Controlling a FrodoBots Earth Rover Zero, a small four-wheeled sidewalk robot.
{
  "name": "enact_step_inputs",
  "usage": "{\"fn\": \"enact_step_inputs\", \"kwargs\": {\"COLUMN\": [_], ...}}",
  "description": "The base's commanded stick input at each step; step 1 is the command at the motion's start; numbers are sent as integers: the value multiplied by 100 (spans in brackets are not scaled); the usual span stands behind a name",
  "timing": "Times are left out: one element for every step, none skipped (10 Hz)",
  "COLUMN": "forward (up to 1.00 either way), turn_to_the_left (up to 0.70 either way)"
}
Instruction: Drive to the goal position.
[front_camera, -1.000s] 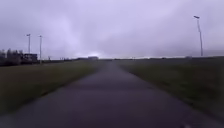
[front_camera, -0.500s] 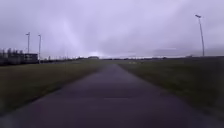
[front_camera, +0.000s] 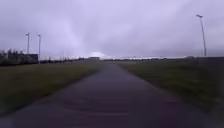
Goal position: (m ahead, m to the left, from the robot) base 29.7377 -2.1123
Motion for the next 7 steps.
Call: {"fn": "enact_step_inputs", "kwargs": {"forward": [100, 100, 100, 100, 100, 100, 100], "turn_to_the_left": [0, 0, 0, 0, 0, 0, -1]}}
